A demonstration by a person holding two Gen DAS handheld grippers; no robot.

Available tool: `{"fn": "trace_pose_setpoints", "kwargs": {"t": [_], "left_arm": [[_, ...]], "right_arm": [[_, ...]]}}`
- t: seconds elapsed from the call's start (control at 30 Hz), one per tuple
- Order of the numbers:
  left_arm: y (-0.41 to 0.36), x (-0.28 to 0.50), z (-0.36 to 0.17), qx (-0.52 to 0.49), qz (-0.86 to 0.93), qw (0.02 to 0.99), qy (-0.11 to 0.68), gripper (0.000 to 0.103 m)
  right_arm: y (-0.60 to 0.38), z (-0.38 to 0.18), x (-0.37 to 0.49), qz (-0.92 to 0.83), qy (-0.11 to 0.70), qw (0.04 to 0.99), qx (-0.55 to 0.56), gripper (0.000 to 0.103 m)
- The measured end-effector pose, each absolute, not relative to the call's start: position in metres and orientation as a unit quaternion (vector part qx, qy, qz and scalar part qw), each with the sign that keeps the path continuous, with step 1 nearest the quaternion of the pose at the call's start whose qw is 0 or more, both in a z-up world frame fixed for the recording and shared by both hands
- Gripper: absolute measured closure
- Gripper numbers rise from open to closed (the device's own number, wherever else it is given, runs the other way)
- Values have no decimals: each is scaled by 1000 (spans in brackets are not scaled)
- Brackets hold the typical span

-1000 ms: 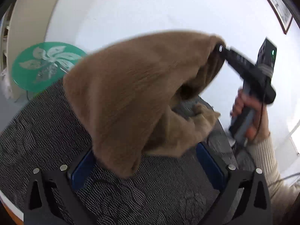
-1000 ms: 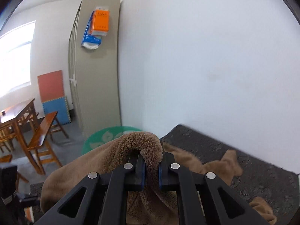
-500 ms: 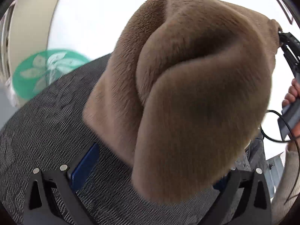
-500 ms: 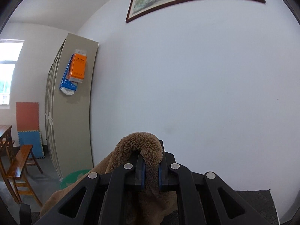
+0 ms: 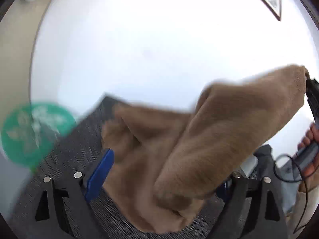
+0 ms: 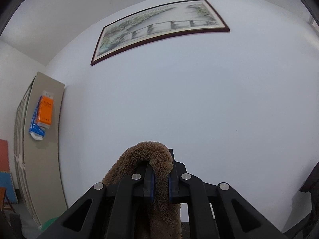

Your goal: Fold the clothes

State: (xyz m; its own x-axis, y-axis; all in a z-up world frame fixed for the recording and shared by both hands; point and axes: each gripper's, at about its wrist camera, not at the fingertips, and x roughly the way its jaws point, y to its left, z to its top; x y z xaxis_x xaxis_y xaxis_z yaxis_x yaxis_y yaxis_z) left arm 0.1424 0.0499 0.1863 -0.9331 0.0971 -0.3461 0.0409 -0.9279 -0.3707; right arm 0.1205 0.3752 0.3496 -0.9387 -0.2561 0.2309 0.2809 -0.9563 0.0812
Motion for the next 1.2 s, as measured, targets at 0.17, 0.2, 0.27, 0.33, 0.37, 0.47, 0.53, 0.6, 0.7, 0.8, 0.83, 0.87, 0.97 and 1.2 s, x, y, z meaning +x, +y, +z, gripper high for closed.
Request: {"fn": "trace_pose_setpoints", "kwargs": {"t": [0.17,0.2,0.27,0.33,0.37,0.47,0.53,0.6,0.7,0.8,0.83,0.87,0.97,1.2], "left_arm": [[47,156,243,-100,985,-23,-140,11],[46,161,254,-81,987,-26,-133,11],[47,171,274,-48,991,-27,-123,11],[48,184,298,-10,994,-28,-109,7],[49,190,307,6,994,-30,-101,5],[51,213,340,67,994,-43,-75,0],[54,228,360,104,992,-45,-61,0],[60,265,381,137,988,-42,-50,0],[37,287,401,174,983,-58,-27,0],[36,289,416,193,977,-90,9,0],[33,283,421,195,976,-94,14,0],[34,284,427,197,976,-95,21,0],[38,287,444,204,973,-95,42,0],[47,266,444,142,982,-59,107,0]], "right_arm": [[377,365,156,-979,-43,108,-168,93],[377,370,164,-977,-43,105,-180,93],[380,379,182,-973,-38,93,-207,93],[388,388,205,-968,-32,81,-237,93],[389,393,215,-965,-30,76,-251,93],[401,412,244,-954,-28,63,-291,93],[404,426,256,-948,-26,52,-312,93],[408,436,266,-943,-23,40,-329,93],[407,447,280,-937,-15,30,-349,93],[400,454,295,-928,4,11,-372,93],[396,456,300,-924,14,2,-381,93],[392,456,305,-921,22,-3,-389,93],[384,457,316,-912,42,-17,-408,93],[388,448,298,-930,60,-39,-362,93]]}}
